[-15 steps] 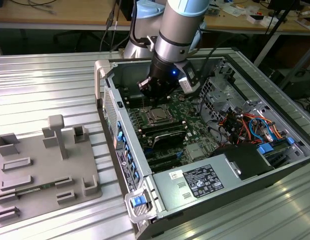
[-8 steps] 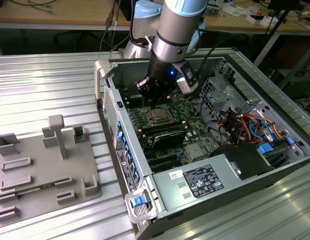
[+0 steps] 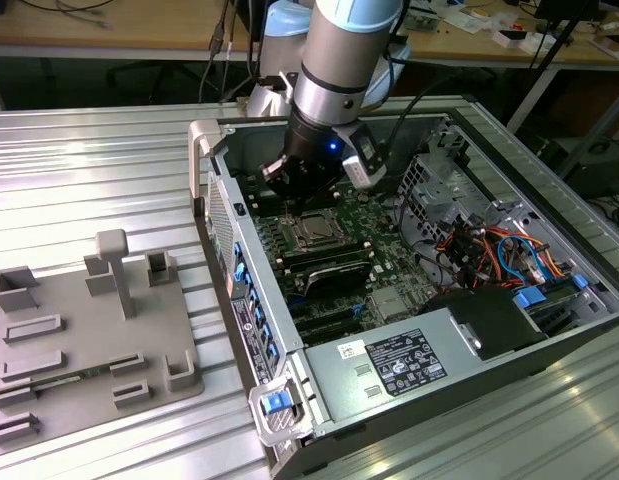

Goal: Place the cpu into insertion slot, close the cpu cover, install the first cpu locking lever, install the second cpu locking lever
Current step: 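Install the first cpu locking lever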

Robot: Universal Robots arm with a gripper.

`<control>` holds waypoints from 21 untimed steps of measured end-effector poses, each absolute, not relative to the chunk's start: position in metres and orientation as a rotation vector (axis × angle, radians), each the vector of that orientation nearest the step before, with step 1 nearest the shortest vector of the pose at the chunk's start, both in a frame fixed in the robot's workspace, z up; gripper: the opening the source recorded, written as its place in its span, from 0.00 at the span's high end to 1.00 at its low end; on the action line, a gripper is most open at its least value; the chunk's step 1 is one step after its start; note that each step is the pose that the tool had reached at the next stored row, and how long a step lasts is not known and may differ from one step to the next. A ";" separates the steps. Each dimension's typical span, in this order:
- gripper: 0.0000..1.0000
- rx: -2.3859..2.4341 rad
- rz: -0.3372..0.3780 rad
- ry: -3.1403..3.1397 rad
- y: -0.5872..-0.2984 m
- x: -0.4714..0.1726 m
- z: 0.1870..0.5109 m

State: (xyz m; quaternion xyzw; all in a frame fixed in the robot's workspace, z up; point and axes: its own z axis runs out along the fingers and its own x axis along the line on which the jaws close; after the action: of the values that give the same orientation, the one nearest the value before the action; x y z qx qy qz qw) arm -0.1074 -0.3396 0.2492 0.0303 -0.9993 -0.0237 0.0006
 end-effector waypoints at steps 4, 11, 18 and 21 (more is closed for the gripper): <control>0.89 0.095 -0.074 -3.138 -0.340 -0.114 0.249; 0.89 0.095 -0.074 -3.140 -0.340 -0.120 0.249; 0.89 0.095 -0.074 -3.141 -0.339 -0.121 0.249; 0.89 0.095 -0.074 -3.141 -0.337 -0.121 0.249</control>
State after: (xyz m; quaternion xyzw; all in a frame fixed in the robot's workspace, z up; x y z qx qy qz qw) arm -0.1209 -0.3373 0.2493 0.0303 -0.9993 -0.0236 -0.0008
